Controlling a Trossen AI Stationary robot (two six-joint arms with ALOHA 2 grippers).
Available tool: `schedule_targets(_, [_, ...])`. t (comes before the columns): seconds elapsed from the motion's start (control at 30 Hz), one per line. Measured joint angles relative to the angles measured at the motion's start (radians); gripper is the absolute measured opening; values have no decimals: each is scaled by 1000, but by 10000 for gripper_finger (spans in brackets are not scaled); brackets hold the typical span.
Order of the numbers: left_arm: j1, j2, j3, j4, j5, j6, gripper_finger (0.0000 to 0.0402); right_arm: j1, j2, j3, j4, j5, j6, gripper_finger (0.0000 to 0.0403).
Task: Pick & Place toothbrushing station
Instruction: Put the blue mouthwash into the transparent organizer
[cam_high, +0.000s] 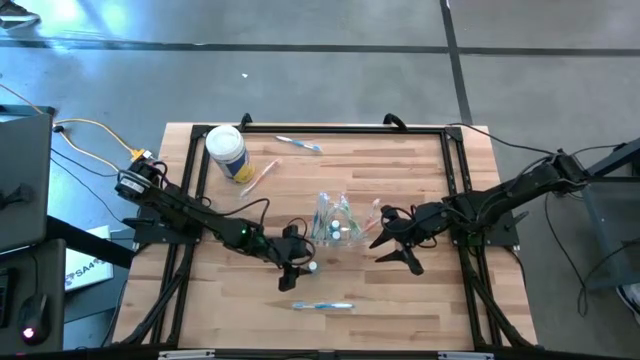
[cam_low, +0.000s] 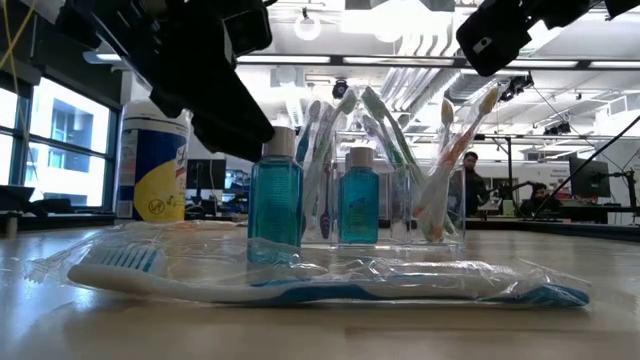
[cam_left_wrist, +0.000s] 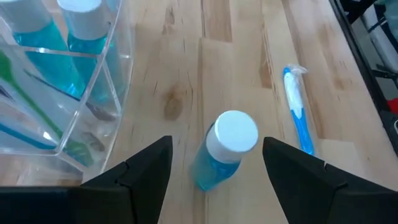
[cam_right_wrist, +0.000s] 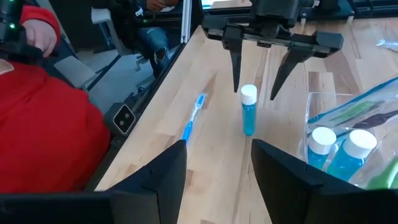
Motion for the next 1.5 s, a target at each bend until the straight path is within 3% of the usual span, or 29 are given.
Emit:
schedule_targets(0.53, [0,53,14,49,12,-2,240,0,0,0,8,-3,0,174])
schedule_targets(1.0, [0,53,18,33,31,-16,89,0,0,0,11,-3,3,174])
schedule_targets(1.5, [0,53,36,-4,21,-15,87,0,0,0,3,-8,-24,174])
